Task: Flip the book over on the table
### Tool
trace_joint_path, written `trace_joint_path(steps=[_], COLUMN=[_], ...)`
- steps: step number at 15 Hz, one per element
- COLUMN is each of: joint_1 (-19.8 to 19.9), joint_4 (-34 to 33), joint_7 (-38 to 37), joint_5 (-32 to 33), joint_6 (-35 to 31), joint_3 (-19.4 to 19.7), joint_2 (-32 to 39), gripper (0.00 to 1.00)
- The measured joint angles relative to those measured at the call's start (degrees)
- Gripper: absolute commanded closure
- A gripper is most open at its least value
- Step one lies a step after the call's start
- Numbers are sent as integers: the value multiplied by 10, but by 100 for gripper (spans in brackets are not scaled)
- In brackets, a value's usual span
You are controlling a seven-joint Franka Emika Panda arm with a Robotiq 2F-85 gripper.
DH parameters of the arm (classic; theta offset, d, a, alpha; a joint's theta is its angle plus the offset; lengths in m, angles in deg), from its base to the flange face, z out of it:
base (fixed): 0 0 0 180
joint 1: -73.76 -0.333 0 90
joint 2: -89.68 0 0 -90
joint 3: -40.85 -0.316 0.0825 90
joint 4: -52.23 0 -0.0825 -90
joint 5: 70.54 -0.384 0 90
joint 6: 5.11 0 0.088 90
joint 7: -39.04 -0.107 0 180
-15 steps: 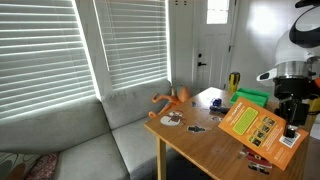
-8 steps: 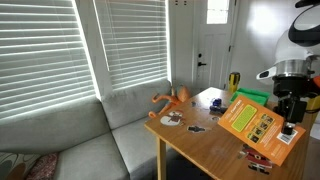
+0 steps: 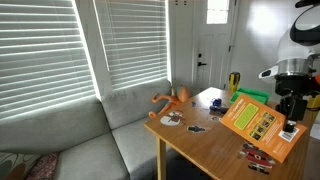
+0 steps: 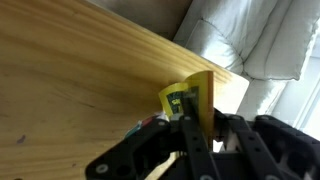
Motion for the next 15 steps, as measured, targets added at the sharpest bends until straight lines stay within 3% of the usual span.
trace_joint_path(steps=[13,14,15], joint_1=[18,18,18], joint_4=[-7,-7,-7], joint_7=[-185,-198,-209], joint_5=[193,206,216], joint_6=[-3,-7,-13], joint_3=[-44,-47,-50], joint_2=[0,1,2], gripper=[97,90,62])
